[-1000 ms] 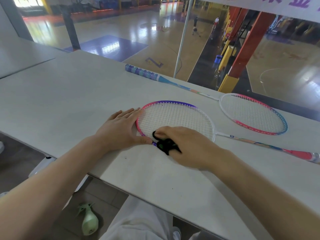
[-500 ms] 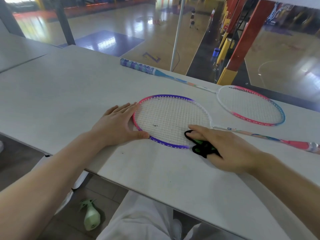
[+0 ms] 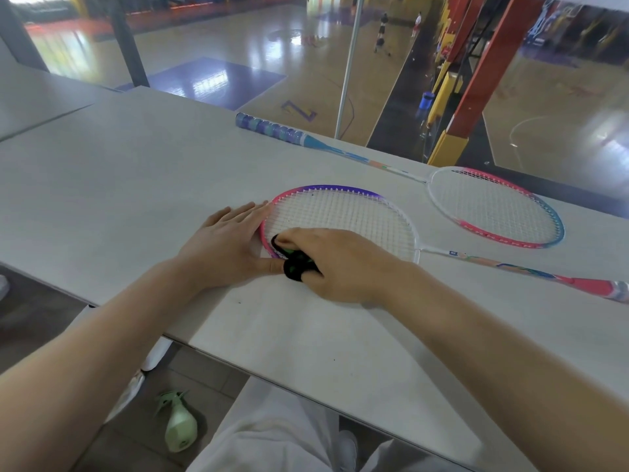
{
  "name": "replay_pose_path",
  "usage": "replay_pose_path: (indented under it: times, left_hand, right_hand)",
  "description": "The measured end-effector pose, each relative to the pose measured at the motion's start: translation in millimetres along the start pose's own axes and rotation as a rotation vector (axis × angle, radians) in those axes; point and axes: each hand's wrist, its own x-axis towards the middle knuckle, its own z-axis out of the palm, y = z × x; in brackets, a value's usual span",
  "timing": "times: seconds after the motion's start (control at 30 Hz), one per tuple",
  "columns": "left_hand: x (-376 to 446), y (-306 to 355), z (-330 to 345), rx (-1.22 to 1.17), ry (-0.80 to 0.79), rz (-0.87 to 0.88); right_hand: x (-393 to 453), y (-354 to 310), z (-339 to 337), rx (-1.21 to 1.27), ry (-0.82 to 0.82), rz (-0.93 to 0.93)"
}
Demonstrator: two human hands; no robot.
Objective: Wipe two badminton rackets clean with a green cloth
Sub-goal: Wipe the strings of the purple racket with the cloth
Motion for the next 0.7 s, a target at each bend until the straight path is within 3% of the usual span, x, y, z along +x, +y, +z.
replay_pose_path:
  times: [0.37, 0.7]
  left_hand:
    - [-1, 0, 2, 0.004, -0.01, -0.006]
    - [-1, -2, 1, 0.004, -0.006, 0.004]
  right_hand:
    - [-112, 45, -35, -0.056, -0.015, 0.266]
    - [-80, 33, -27, -0.008, -0.082, 0.136]
